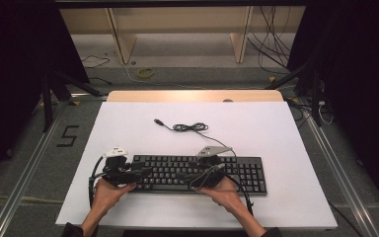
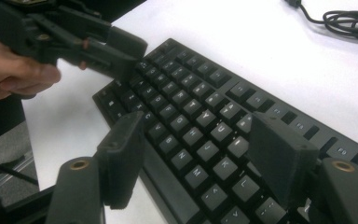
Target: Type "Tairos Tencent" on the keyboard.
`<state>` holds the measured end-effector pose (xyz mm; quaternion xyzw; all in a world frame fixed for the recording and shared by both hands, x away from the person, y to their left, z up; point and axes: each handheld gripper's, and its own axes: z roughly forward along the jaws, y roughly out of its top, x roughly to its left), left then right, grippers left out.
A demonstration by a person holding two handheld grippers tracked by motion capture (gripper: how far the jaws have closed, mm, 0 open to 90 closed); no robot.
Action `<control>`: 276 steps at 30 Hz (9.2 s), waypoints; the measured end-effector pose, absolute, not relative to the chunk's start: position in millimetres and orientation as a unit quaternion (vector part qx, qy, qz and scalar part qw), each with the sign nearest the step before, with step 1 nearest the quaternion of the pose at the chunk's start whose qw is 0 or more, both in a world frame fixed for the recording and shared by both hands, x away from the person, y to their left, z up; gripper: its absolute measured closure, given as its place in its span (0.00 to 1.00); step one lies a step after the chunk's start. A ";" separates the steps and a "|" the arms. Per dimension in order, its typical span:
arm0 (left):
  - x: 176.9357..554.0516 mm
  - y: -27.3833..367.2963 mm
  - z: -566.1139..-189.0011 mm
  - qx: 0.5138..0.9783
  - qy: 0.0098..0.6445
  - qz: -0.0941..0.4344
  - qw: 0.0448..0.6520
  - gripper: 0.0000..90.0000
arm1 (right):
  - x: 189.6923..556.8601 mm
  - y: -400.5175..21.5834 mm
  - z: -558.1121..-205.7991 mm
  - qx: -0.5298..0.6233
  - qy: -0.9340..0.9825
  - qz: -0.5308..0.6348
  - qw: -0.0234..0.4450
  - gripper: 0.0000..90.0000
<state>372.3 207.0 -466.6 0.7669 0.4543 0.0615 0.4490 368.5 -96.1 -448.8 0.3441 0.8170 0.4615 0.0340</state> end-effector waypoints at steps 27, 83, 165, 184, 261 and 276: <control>395.5 182.3 -474.9 0.807 0.432 0.057 0.398 0.99 | 353.7 -103.7 -449.8 0.329 0.818 0.470 0.045 0.34; 377.3 194.7 -460.1 0.767 0.433 0.045 0.472 0.41 | 356.3 -97.1 -451.4 0.330 0.816 0.472 0.041 0.47; 351.7 198.0 -465.4 0.777 0.399 0.042 0.486 0.42 | 368.1 -80.8 -464.5 0.329 0.829 0.452 0.022 0.72; 353.3 192.1 -466.0 0.792 0.385 0.031 0.473 0.63 | 362.3 -91.0 -456.9 0.337 0.819 0.465 0.025 0.48; 366.5 176.6 -474.6 0.818 0.379 0.038 0.431 0.89 | 348.9 -105.7 -450.6 0.337 0.809 0.480 0.032 0.36; 367.6 180.7 -470.2 0.803 0.390 0.034 0.449 0.70 | 348.6 -104.3 -452.4 0.336 0.810 0.479 0.030 0.36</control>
